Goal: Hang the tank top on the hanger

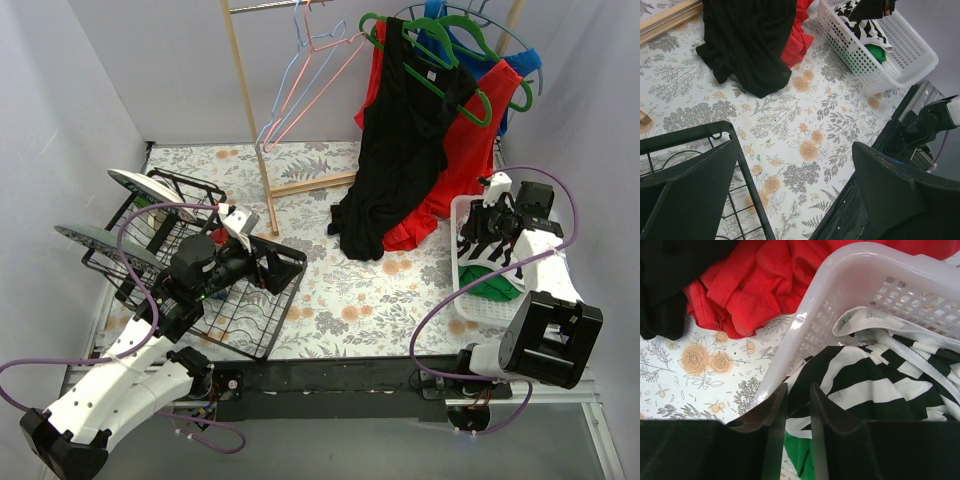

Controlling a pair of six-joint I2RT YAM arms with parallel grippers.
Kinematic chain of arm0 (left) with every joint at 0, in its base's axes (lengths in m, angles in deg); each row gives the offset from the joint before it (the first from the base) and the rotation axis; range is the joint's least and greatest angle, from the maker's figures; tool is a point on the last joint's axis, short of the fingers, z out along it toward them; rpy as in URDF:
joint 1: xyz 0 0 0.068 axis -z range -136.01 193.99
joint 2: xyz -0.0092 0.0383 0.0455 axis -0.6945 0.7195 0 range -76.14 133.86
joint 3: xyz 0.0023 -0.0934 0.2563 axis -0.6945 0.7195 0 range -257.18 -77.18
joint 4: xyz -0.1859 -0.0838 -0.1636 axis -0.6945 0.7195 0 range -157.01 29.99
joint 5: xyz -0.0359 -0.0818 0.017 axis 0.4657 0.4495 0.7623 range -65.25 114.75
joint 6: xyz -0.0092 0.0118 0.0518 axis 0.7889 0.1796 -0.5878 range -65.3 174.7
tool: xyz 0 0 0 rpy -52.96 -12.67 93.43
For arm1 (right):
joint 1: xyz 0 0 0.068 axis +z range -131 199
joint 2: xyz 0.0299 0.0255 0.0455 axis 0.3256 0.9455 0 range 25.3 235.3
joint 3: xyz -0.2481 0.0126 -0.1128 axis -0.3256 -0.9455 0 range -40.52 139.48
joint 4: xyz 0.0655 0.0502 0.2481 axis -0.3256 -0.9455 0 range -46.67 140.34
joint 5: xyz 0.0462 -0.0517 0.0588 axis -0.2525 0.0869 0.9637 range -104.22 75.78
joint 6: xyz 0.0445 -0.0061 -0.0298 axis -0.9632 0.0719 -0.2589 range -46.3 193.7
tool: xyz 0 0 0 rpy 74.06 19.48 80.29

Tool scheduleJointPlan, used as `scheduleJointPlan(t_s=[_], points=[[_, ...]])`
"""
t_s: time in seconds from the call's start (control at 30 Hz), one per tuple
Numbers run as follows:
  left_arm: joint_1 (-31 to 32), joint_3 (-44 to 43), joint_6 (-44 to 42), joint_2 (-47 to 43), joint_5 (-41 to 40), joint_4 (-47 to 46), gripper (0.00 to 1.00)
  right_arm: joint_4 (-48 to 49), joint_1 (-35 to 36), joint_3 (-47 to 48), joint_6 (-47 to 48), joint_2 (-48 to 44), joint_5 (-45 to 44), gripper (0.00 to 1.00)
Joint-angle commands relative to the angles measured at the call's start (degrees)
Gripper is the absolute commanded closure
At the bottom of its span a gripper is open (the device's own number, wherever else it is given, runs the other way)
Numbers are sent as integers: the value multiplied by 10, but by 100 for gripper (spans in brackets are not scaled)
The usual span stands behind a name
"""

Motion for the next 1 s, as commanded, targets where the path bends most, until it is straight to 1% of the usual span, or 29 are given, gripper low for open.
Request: scheduleJointPlan(t_s=[0.0, 0.13, 0.17, 0.23, 0.27, 0.33, 0.47, 0.67, 0.8, 0.83, 0.9, 0.93, 0.97], points=[[-1, 4, 9, -11, 10, -12, 2, -15, -2, 24, -14, 16, 37, 72], [-2, 7, 15, -15, 11, -11, 2, -24, -2, 22, -17, 25, 39, 80], [-2, 8, 15, -16, 10, -11, 2, -23, -2, 20, -20, 24, 37, 86], [-1, 9, 17, -18, 10, -9, 2, -24, -2, 20, -20, 24, 33, 93], [-1, 9, 17, -18, 10, -10, 2, -27, -2, 22, -22, 18, 30, 99], [-2, 9, 18, -18, 10, -9, 2, -26, -2, 23, -23, 12, 26, 99], [-2, 4, 18, -15, 10, -8, 2, -25, -2, 35, -26, -44, 12, 99], [-1, -4, 17, -12, 13, -8, 2, -50, -2, 100, -30, -131, 1, 99], [-2, -13, 12, -3, 17, -8, 2, -84, -2, 172, -32, -149, 11, 99], [-2, -14, 13, 2, 17, -9, 2, -111, -2, 198, -27, -144, 13, 99], [-2, -17, 13, 4, 20, -10, 2, -144, -2, 212, -14, -114, 24, 99], [-2, -17, 12, 5, 21, -12, 2, -154, -2, 209, -5, -105, 25, 91], [-1, -17, 15, 4, 21, -13, 2, -160, -2, 183, 13, -93, 28, 71]])
